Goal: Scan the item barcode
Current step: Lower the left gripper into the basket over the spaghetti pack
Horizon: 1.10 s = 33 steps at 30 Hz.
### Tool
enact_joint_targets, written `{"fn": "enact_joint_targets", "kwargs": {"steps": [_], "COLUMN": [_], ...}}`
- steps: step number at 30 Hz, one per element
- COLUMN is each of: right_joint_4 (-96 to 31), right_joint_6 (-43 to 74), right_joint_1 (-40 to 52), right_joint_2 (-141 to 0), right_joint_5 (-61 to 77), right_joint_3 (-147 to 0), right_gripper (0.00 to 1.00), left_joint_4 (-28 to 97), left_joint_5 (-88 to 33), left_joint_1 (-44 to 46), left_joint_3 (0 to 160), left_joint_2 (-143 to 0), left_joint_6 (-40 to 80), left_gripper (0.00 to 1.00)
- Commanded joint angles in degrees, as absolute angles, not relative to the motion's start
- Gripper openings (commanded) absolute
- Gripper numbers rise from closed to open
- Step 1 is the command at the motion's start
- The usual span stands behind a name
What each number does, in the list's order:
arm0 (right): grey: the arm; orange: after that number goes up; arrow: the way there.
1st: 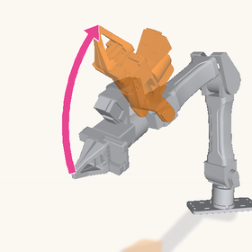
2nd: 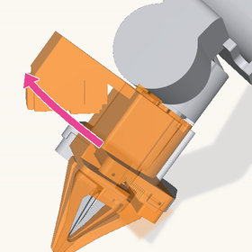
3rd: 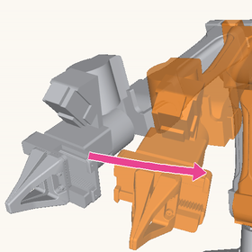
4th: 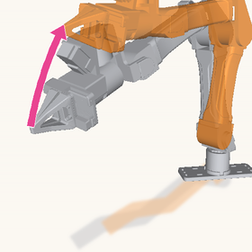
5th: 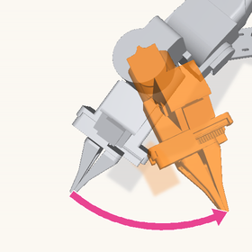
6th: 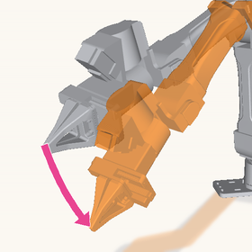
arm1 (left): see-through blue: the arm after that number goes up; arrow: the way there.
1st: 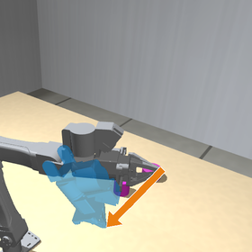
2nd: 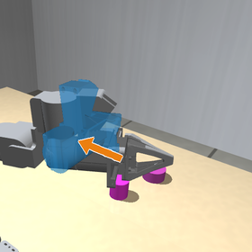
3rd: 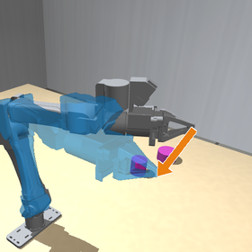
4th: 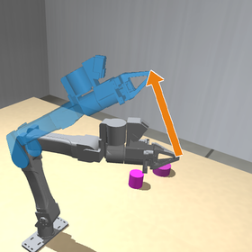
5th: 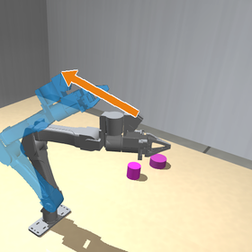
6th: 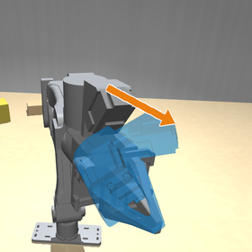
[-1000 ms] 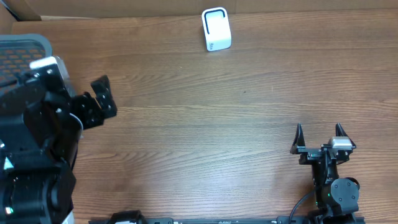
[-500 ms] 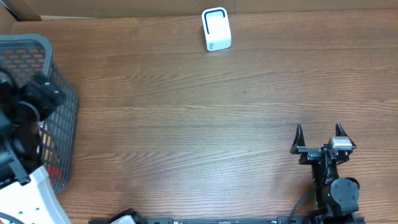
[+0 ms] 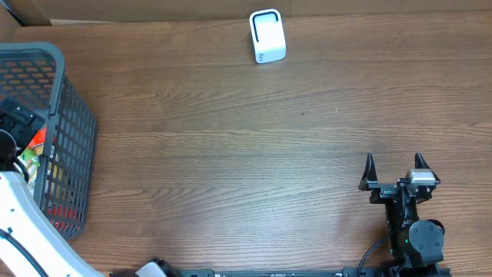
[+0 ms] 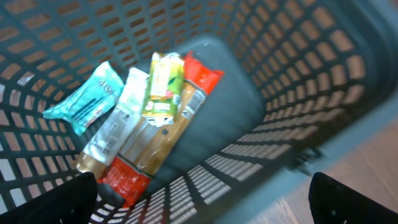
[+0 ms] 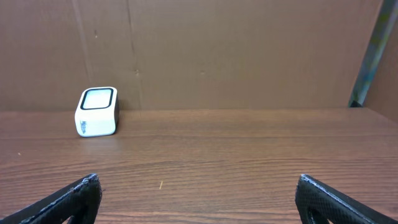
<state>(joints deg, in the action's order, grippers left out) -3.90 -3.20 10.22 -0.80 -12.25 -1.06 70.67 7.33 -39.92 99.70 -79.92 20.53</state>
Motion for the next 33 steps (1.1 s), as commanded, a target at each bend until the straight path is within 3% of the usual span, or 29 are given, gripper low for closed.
{"fn": "enact_joint_targets", "kwargs": {"steps": [1,6,23,33], "right_joint_4": [-3.49,-3.49,-3.49,-3.49], "right_joint_6": [-3.46,-3.46,-3.46,-3.46], "right_joint_1": [10.55,10.55,10.55,10.55], "right_joint_2": [-0.27,-0.27,-0.27,-0.27], "right_joint_5": [-12.32,-12.32,-12.32,-12.32], "right_joint_3": [-0.47,-0.47,-0.47,-0.47], "right_gripper": [1.0,1.0,1.0,1.0], "left_joint_4": [70.46,68.34,52.77,45.82], "left_joint_5": [6.74,1.76,-0.45,-1.37], "left_joint_1": [-43.16,-47.77,-51.11,-51.09], "left_joint_3": [100.82,98.06,79.99,74.02], "left_joint_2": [-81.8,-82.52,-88.31,-96.95], "left_joint_6": [20.12,18.06,6.7,3.16], "left_gripper": [0.99,0.96,0.99,0.9]}}
